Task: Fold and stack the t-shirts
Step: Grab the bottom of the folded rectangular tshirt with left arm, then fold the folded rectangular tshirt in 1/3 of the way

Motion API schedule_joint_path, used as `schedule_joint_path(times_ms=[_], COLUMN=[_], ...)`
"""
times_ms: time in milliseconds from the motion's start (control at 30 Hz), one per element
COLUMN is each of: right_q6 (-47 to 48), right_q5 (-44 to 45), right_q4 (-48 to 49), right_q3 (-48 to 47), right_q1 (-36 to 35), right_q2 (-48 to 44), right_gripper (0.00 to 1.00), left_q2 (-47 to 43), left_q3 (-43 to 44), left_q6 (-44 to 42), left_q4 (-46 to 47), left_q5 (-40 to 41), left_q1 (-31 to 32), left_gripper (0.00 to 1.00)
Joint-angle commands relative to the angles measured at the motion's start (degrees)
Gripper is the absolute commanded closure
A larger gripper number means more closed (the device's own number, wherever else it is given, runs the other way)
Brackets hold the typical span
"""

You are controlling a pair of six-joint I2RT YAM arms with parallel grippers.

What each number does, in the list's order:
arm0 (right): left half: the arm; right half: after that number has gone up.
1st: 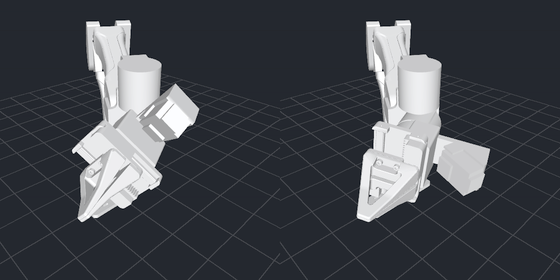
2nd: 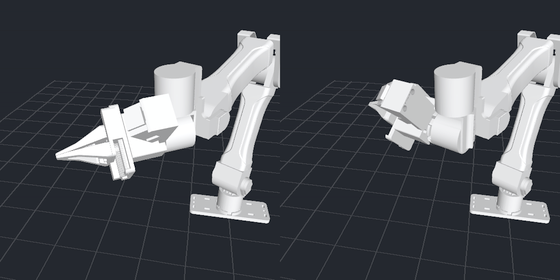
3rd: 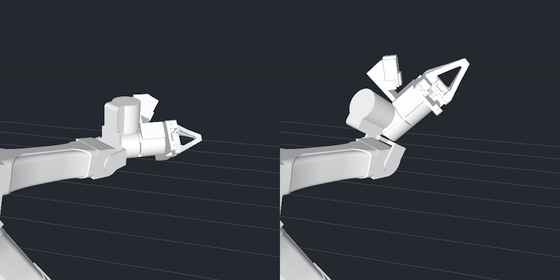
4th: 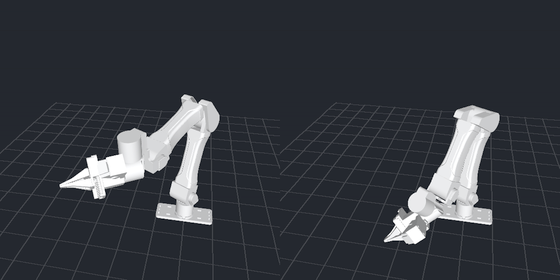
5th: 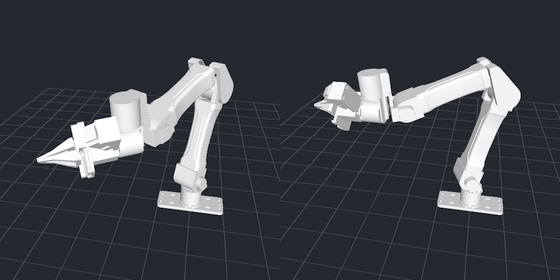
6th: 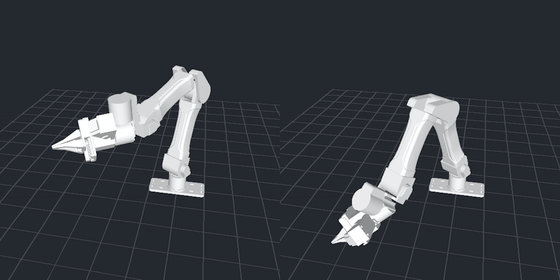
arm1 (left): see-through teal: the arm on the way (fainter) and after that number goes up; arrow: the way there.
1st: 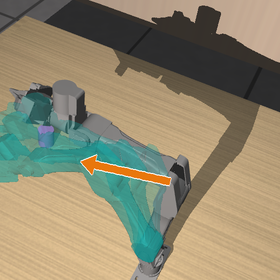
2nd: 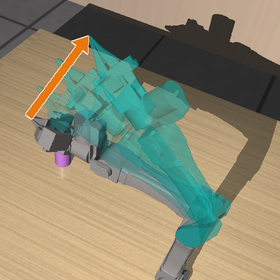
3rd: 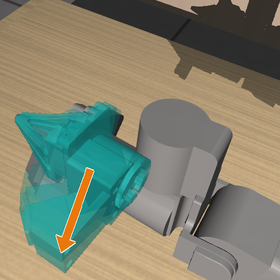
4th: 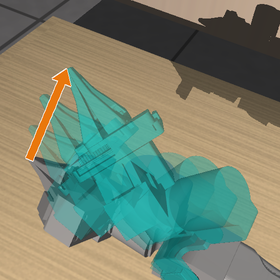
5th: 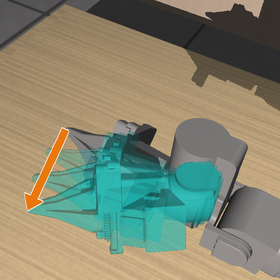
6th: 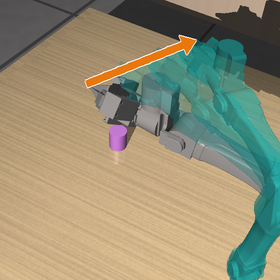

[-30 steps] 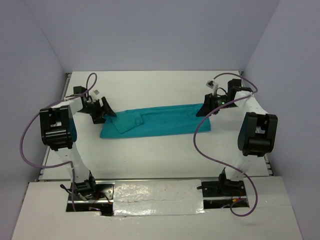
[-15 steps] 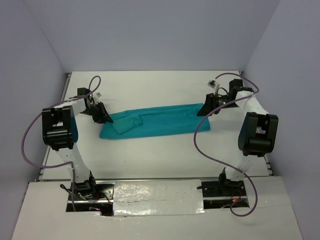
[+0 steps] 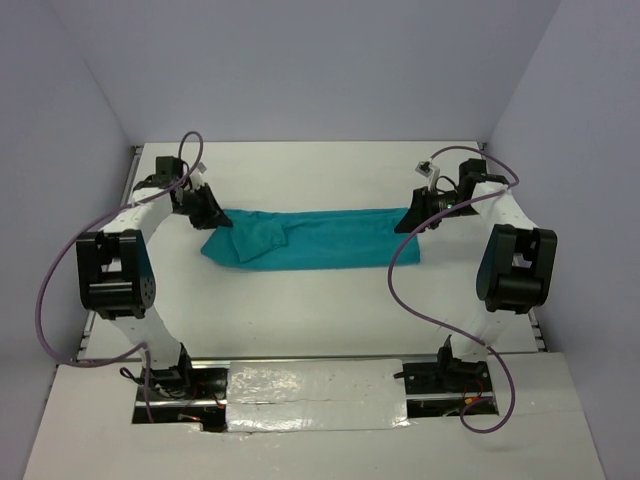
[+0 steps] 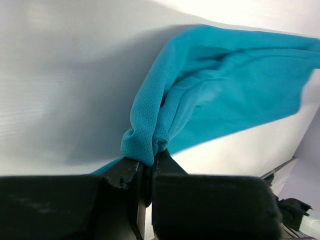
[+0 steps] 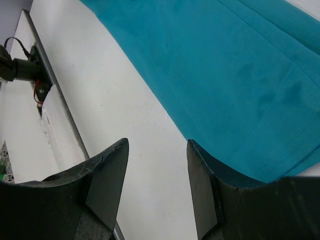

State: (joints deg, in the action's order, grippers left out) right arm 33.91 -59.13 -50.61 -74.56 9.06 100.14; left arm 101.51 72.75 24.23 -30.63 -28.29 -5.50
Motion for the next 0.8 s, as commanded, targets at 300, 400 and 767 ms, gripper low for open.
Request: schedule_joint_path(times_ms=[300, 400, 767], right_q6=[2.2, 2.4, 2.7], right_q5=[-1.8, -2.2, -3.3], right_q4=[-2.8, -2.8, -2.2], right_q3=[0.6, 0.8, 3.0], right_q1=[0.5, 0.5, 0.4], right_q2=[-3.2, -3.5, -4.3], right_gripper=[0.42, 0.42, 0.42], left_q2=[-3.8, -2.2, 8.9], left_q3=[9.6, 12.8, 26.8], left_q6=[12.0, 14.9, 25.7], left_q4=[-9.9, -11.4, -18.1], left_q5=[7.7, 9.2, 16.9], left_q1=[9.5, 12.3, 23.2], left_gripper=[1.00, 1.00, 1.00])
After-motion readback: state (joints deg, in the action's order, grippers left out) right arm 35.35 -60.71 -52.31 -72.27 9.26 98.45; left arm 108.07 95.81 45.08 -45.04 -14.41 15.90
